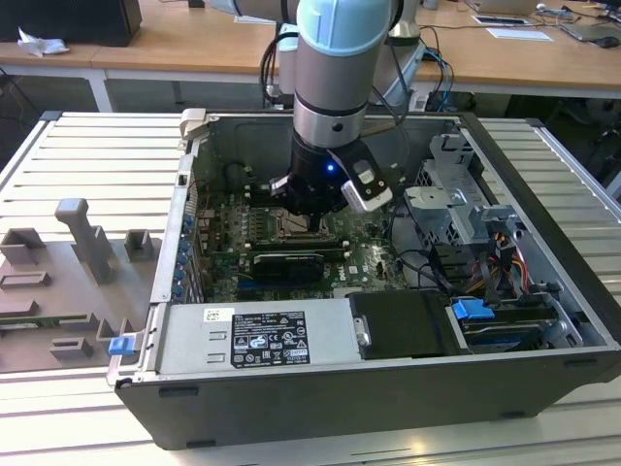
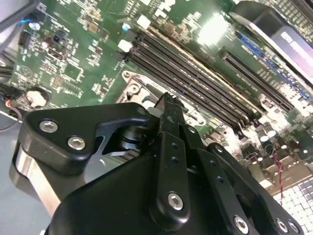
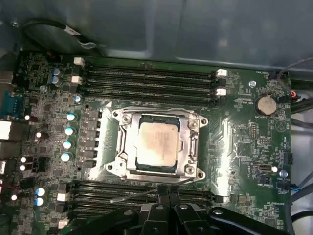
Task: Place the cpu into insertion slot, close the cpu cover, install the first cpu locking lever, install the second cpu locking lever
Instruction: 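Install the second cpu locking lever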
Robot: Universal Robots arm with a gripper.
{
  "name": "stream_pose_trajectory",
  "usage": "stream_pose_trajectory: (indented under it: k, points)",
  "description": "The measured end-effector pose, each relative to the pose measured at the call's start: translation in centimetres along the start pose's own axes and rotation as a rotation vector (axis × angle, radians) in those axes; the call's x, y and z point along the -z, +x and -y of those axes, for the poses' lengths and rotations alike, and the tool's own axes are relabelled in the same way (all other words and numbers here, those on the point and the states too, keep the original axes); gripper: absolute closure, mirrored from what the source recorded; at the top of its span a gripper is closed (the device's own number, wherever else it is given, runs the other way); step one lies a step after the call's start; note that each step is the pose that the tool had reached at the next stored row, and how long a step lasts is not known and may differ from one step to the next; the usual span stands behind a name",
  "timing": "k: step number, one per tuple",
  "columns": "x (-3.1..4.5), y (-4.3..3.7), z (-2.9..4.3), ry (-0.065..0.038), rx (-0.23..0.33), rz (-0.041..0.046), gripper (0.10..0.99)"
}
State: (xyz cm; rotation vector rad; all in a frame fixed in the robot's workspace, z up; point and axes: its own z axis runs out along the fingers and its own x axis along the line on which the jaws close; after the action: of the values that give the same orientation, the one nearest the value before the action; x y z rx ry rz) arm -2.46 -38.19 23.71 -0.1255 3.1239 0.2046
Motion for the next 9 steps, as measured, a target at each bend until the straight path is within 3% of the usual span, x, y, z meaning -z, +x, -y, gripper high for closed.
stream_pose_trajectory:
  k: [4,9]
  points:
    - [-0.05,1.29,-0.09,-0.009,0.000,0.0007,0.980]
    - [-0.30,1.88,-0.10,-0.010,0.000,0.0011,0.980]
